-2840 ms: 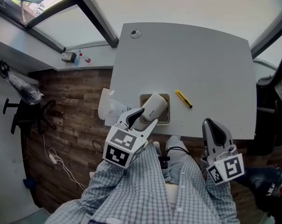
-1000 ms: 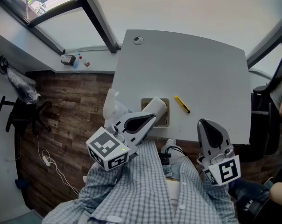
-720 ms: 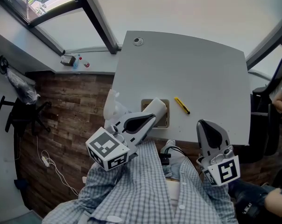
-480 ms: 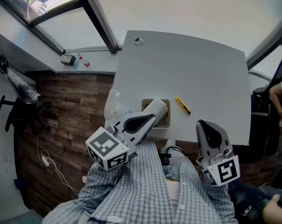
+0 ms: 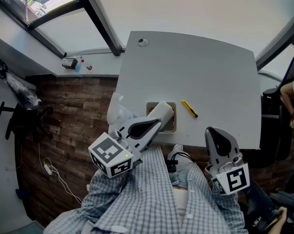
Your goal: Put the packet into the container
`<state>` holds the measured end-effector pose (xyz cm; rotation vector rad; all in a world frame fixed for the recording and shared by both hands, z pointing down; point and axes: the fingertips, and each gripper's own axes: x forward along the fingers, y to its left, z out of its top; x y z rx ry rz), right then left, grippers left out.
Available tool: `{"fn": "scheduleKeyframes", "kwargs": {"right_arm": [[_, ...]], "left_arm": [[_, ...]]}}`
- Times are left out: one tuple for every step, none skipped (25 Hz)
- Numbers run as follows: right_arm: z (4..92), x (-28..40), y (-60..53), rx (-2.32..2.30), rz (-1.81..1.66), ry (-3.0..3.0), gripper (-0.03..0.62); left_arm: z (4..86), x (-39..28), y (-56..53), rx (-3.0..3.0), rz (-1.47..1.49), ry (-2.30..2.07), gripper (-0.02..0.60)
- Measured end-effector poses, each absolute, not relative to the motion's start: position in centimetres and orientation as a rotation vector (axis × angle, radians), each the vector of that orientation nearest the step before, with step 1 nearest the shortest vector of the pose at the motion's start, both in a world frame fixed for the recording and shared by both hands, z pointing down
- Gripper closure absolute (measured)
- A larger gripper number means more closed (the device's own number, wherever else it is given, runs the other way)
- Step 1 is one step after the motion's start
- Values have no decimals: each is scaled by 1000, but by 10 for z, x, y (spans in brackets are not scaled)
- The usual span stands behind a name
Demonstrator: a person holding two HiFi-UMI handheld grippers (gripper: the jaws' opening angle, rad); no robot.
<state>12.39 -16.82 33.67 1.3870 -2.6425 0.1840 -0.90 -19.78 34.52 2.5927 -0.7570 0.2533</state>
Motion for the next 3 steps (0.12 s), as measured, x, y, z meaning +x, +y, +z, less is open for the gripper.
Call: {"fn": "scheduleKeyframes", "kwargs": {"right_arm": [[337, 124, -168, 1390, 184, -2639, 577], [337, 125, -167, 1393, 183, -2636, 577], [337, 125, -166, 1397, 182, -2634, 577]], "left_arm": [[345, -9, -197, 2593, 252, -755, 574], [345, -8, -197, 2593, 250, -752, 574], [345, -8, -197, 2594, 249, -750, 574]]}}
